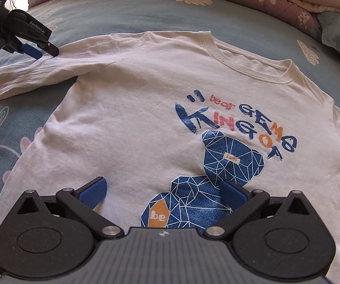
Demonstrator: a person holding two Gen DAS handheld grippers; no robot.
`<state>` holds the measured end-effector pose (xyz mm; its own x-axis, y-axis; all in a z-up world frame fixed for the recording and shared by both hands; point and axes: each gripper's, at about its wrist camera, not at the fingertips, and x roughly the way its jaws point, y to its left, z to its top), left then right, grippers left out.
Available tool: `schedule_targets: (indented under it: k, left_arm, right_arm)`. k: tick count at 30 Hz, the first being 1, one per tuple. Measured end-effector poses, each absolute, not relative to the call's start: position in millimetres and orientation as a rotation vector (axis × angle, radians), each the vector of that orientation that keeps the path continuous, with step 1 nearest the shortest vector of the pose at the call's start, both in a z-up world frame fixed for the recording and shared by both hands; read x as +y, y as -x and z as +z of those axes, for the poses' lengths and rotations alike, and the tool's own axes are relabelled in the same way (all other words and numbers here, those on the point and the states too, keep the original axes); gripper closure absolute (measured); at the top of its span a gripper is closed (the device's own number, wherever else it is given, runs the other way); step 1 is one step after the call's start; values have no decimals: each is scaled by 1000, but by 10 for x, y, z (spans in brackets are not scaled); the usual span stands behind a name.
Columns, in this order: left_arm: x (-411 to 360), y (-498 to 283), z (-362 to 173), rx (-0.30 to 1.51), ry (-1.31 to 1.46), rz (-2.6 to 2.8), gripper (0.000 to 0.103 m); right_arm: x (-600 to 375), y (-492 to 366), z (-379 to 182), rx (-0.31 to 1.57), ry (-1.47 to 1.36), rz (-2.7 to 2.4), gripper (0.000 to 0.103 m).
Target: Fold clothes
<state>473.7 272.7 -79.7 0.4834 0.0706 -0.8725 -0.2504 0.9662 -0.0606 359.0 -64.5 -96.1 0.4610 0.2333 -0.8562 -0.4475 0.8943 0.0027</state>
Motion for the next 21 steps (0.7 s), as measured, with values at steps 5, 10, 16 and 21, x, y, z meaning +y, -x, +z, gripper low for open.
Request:
schedule_targets:
  k: [5, 10, 16, 21]
  left_arm:
    - [2609, -4587, -497, 968, 249, 114, 55]
    - [2304, -4186, -360, 917, 230, 28, 45]
    - [2284, -3921, -433, 915, 211, 77, 41]
    - [2463, -3755, -418, 930, 253, 112, 42]
  right_arm:
    - [-653, -3593, -956, 1002, 238, 427, 0]
    - [-623, -3615, -914, 1000, 264, 451, 0]
    - [-296, -3635, -748, 837, 371, 614, 0]
    - [207, -3807, -751, 736, 482, 803, 12]
